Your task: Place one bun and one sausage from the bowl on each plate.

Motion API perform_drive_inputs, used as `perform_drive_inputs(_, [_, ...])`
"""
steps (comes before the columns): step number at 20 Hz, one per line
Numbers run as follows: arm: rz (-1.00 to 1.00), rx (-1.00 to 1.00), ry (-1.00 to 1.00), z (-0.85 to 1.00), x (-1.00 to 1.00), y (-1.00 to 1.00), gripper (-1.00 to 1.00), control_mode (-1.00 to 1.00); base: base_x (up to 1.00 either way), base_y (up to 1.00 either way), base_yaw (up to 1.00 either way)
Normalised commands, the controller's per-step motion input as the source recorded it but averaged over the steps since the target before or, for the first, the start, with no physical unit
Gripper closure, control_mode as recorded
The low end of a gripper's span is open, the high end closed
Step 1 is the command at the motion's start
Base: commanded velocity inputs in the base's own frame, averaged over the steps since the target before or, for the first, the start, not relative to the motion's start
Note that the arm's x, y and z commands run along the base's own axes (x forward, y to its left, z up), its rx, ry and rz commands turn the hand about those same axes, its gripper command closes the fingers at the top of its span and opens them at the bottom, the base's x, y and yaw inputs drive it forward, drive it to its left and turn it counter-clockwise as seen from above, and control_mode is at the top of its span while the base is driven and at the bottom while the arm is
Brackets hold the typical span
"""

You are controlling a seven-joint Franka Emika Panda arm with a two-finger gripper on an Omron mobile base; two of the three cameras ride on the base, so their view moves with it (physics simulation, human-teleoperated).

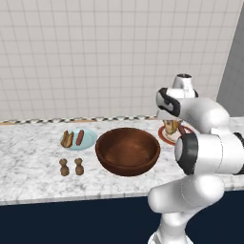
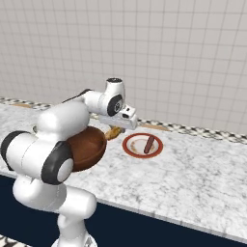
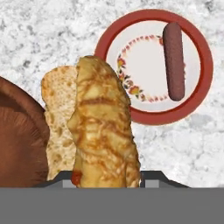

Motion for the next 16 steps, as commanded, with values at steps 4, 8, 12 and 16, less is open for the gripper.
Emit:
perform_drive_inputs(4, [0.09, 0.25, -0.12, -0.32, 0.74, -0.66, 1.0, -1.0, 0.0, 0.0, 0.0])
perform_drive_inputs(8, [0.0, -0.06, 0.12, -0.41, 1.0, 0.0, 1.0, -1.0, 0.0, 0.0, 0.0])
perform_drive_inputs(12, [0.0, -0.07, 0.19, -0.46, 0.66, -0.16, 1.0, -1.0, 0.0, 0.0, 0.0])
perform_drive_inputs(16, [-0.01, 0.0, 0.11, -0.39, 0.07, -0.39, 1.0, -1.0, 0.0, 0.0, 0.0])
